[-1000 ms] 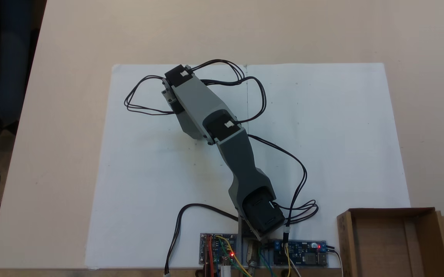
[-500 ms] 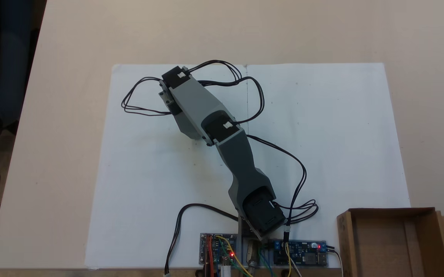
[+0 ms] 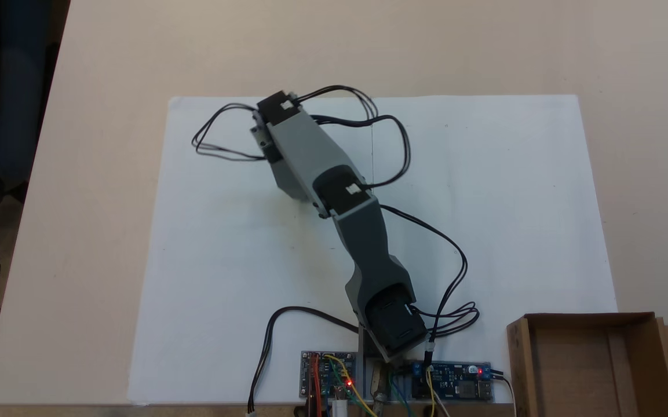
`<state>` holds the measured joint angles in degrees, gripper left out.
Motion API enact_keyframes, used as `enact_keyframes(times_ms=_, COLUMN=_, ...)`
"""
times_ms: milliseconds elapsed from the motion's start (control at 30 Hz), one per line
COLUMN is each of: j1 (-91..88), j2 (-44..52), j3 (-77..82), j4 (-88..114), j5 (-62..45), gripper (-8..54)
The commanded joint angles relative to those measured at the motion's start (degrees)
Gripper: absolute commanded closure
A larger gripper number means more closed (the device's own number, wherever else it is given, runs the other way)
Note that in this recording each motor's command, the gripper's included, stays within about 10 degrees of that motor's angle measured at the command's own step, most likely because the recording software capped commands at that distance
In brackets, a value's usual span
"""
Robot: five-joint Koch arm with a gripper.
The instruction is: Grasp a green dice and put it in the bin.
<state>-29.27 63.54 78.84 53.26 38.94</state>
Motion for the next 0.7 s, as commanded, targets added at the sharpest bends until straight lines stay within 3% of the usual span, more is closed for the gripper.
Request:
enact_keyframes(times_ms=0, j1=4.9, j2=6.2, j3=-0.5, j4=-1.0, j5=4.4, gripper=33.2)
enact_keyframes(times_ms=267, j1=25.8, j2=17.1, j3=-0.4, j4=-2.8, j5=-4.9, gripper=33.2)
enact_keyframes(times_ms=667, j1=63.6, j2=26.7, j3=0.6, j4=-1.8, j5=-28.5, gripper=33.2)
